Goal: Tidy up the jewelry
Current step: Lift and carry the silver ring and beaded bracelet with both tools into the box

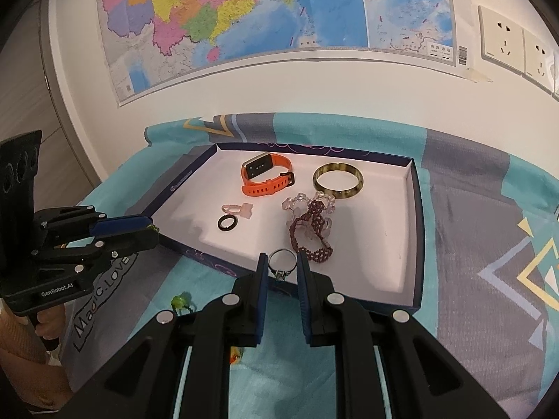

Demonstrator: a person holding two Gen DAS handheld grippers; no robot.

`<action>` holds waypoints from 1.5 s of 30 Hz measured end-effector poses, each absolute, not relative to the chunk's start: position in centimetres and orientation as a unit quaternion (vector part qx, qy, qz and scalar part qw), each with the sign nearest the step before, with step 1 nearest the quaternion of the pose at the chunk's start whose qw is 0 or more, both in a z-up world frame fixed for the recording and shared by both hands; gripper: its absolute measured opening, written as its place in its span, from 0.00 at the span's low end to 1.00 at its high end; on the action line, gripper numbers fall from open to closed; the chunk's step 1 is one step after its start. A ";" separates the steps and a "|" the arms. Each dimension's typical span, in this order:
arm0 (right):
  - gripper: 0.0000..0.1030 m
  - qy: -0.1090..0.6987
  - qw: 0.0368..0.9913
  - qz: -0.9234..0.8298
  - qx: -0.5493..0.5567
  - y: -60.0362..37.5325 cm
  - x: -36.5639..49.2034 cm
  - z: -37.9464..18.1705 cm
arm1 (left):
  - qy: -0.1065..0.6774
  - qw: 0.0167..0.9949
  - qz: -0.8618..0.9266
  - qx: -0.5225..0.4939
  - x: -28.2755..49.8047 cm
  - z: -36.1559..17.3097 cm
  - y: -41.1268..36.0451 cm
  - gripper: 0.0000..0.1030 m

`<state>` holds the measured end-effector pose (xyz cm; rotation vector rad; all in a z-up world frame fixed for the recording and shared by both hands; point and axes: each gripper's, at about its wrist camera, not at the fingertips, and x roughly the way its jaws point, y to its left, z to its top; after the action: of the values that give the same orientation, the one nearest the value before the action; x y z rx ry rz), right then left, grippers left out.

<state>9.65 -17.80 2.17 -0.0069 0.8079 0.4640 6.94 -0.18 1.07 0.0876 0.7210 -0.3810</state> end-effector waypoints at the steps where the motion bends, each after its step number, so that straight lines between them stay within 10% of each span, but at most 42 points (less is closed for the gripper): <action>1: 0.14 0.390 0.893 0.223 -0.004 -17.8 9.8 2.1 | 0.350 0.917 -0.185 0.043 7.1 1.1 -0.3 0.21; 45: 0.14 0.426 0.880 0.212 -0.015 -16.3 14.2 -1.1 | 0.402 0.901 -0.162 0.033 13.2 -2.1 -1.2 0.21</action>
<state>14.18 -16.31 -1.10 -0.0305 0.8870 0.4414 13.21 -1.23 -2.10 0.0683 0.8321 -0.3351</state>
